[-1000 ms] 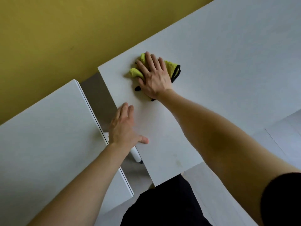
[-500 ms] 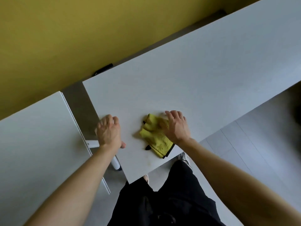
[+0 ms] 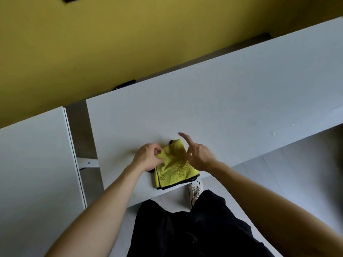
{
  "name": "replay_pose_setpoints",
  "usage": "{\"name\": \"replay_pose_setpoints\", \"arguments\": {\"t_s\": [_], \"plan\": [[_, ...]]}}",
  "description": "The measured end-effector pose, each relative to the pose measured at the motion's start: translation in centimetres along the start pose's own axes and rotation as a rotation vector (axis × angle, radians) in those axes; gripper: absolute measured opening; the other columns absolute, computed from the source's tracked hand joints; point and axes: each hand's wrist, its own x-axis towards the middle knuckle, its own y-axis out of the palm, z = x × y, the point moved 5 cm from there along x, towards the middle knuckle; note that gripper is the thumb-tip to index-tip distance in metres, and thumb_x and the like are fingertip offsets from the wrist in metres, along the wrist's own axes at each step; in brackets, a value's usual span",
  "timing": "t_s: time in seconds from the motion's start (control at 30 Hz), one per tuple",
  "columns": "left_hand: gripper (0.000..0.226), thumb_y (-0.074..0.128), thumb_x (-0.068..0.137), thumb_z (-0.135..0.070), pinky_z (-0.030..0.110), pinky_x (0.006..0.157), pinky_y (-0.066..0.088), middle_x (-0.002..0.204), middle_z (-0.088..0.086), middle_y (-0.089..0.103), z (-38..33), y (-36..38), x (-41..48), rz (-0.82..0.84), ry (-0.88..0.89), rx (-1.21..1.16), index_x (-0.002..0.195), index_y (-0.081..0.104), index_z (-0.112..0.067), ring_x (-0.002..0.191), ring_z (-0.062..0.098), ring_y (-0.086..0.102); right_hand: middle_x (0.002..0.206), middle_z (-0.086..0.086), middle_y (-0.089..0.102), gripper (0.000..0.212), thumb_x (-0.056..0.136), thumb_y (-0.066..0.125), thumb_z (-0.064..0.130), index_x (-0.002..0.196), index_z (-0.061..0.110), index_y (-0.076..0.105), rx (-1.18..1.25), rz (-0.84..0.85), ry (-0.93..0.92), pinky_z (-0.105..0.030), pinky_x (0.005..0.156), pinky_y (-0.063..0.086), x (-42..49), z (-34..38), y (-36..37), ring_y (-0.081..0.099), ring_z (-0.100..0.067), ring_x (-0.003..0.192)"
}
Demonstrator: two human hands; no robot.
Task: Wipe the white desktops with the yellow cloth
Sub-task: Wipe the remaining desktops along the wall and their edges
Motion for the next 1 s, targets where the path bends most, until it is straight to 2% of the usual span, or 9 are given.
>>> {"name": "replay_pose_setpoints", "arguments": {"t_s": [0.07, 0.23, 0.37, 0.53, 0.63, 0.7, 0.77, 0.87, 1.0], "plan": [[0.032, 0.083, 0.084, -0.022, 0.025, 0.081, 0.04, 0.114, -0.005, 0.063, -1.9, 0.4, 0.3, -0.013, 0.047, 0.066, 0.112, 0.072, -0.033, 0.11, 0.019, 0.065, 0.103, -0.006, 0.078, 0.07, 0.108, 0.054, 0.033, 0.163, 0.059, 0.019, -0.053, 0.069, -0.059, -0.045, 0.082, 0.059, 0.1, -0.9, -1.0, 0.071, -0.03, 0.093], [0.036, 0.069, 0.088, -0.008, 0.03, 0.074, 0.052, 0.114, -0.009, 0.069, -3.5, 0.8, -0.6, 0.037, 0.083, 0.052, 0.103, 0.068, -0.04, 0.095, 0.016, 0.068, 0.093, -0.005, 0.076, 0.035, 0.097, 0.064, 0.046, 0.13, 0.047, 0.052, -0.081, 0.142, -0.101, -0.048, 0.084, 0.063, 2.3, 0.0, -3.3, 0.072, -0.031, 0.088], [0.04, 0.068, 0.092, -0.006, 0.029, 0.072, 0.054, 0.11, -0.018, 0.066, -3.9, -0.3, -1.8, 0.004, 0.111, 0.023, 0.101, 0.068, -0.044, 0.091, 0.01, 0.068, 0.108, -0.002, 0.072, 0.058, 0.102, 0.068, 0.031, 0.154, 0.044, 0.047, -0.24, 0.27, -0.204, -0.042, 0.091, 0.058, 3.2, 1.1, -4.4, 0.07, -0.026, 0.104], [0.04, 0.066, 0.087, -0.004, 0.035, 0.087, 0.058, 0.097, -0.022, 0.073, -6.0, -4.0, -2.8, -0.088, 0.201, 0.037, 0.096, 0.072, -0.043, 0.092, 0.009, 0.069, 0.148, -0.003, 0.051, 0.025, 0.098, 0.071, 0.049, 0.107, 0.027, 0.071, -0.372, 0.061, -0.351, -0.045, 0.113, 0.044, 2.1, 1.2, -8.4, 0.048, -0.027, 0.144], [0.032, 0.072, 0.09, -0.008, 0.032, 0.088, 0.057, 0.102, -0.018, 0.074, -7.4, -7.8, -2.9, -0.296, 0.237, 0.038, 0.105, 0.074, -0.037, 0.097, 0.01, 0.069, 0.123, 0.002, 0.072, 0.028, 0.103, 0.063, 0.05, 0.097, 0.023, 0.061, -0.273, -0.106, -0.434, -0.046, 0.126, 0.03, 1.1, 1.3, -12.1, 0.059, -0.023, 0.138], [0.026, 0.078, 0.089, -0.01, 0.032, 0.086, 0.055, 0.102, -0.012, 0.071, -8.9, -10.1, -3.0, -0.434, 0.263, 0.056, 0.106, 0.075, -0.03, 0.096, 0.014, 0.067, 0.088, -0.002, 0.07, 0.028, 0.108, 0.059, 0.046, 0.099, 0.02, 0.052, -0.21, -0.153, -0.309, -0.043, 0.103, 0.046, 0.3, 1.2, -14.0, 0.068, -0.034, 0.096], [0.018, 0.081, 0.087, -0.014, 0.034, 0.079, 0.051, 0.095, -0.01, 0.066, -11.0, -11.6, -3.3, -0.555, 0.307, 0.086, 0.098, 0.074, -0.027, 0.088, 0.017, 0.063, 0.083, -0.01, 0.067, 0.029, 0.107, 0.059, 0.045, 0.106, 0.018, 0.048, -0.169, -0.249, -0.14, -0.045, 0.067, 0.05, -0.2, 1.1, -15.4, 0.062, -0.038, 0.075], [0.014, 0.081, 0.085, -0.019, 0.034, 0.074, 0.05, 0.09, -0.012, 0.065, -13.9, -11.1, -4.0, -0.669, 0.359, 0.091, 0.092, 0.072, -0.027, 0.082, 0.018, 0.061, 0.081, -0.011, 0.078, 0.034, 0.097, 0.052, 0.039, 0.125, 0.02, 0.053, 0.113, -0.258, 0.087, -0.036, 0.061, 0.057, -0.7, 1.6, -16.1, 0.072, -0.025, 0.062], [0.015, 0.085, 0.082, -0.021, 0.036, 0.074, 0.055, 0.088, -0.012, 0.067, -15.4, -6.3, -4.1, -0.567, 0.422, -0.037, 0.091, 0.073, -0.025, 0.079, 0.016, 0.065, 0.097, -0.018, 0.082, 0.035, 0.097, 0.061, 0.033, 0.109, 0.003, 0.075, 0.912, -0.104, 0.304, -0.043, 0.073, 0.069, -0.6, 1.7, -14.3, 0.082, -0.031, 0.076]]}}
